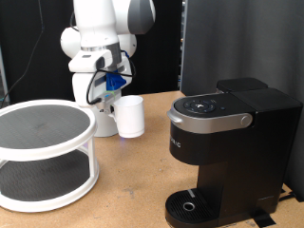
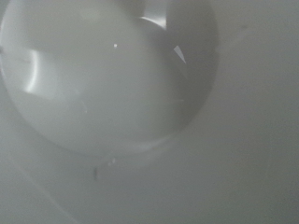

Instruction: Make a cup of coffee with the keurig machine

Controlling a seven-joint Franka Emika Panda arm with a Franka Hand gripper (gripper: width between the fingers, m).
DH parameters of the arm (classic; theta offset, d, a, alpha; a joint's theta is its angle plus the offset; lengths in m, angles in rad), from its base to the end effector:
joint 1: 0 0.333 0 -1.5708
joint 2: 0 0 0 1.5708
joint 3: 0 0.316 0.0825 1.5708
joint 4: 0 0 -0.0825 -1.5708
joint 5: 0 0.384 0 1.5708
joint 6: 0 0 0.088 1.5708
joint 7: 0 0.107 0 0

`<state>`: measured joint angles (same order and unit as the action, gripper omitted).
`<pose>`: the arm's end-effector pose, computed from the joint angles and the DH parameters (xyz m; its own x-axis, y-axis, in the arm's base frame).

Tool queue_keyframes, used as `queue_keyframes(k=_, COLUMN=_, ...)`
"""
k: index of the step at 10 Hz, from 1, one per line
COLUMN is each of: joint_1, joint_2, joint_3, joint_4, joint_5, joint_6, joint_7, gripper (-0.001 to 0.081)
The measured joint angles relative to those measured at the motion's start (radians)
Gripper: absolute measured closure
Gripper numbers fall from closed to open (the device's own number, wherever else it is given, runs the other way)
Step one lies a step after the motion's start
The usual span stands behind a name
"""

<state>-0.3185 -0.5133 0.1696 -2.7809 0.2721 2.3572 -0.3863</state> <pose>0.3577 -0.0552 0.3647 0.9923 0.0295 0.1201 0.0399 -0.9955 -0.0856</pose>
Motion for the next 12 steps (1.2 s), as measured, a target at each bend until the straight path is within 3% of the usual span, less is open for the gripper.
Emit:
queue_keyframes(k=4, joint_1=0.006, joint_2=0.042, joint_3=0.004, joint_4=-0.019, joint_5=0.011, joint_6=0.071, joint_7=-0.002, gripper=0.0734)
queue_keyframes(k=12, joint_1=-0.01, joint_2=0.252, joint_3=0.085, joint_4=-0.035, joint_5=-0.039, joint_6=0.311, joint_7=0.073, gripper=0.0734)
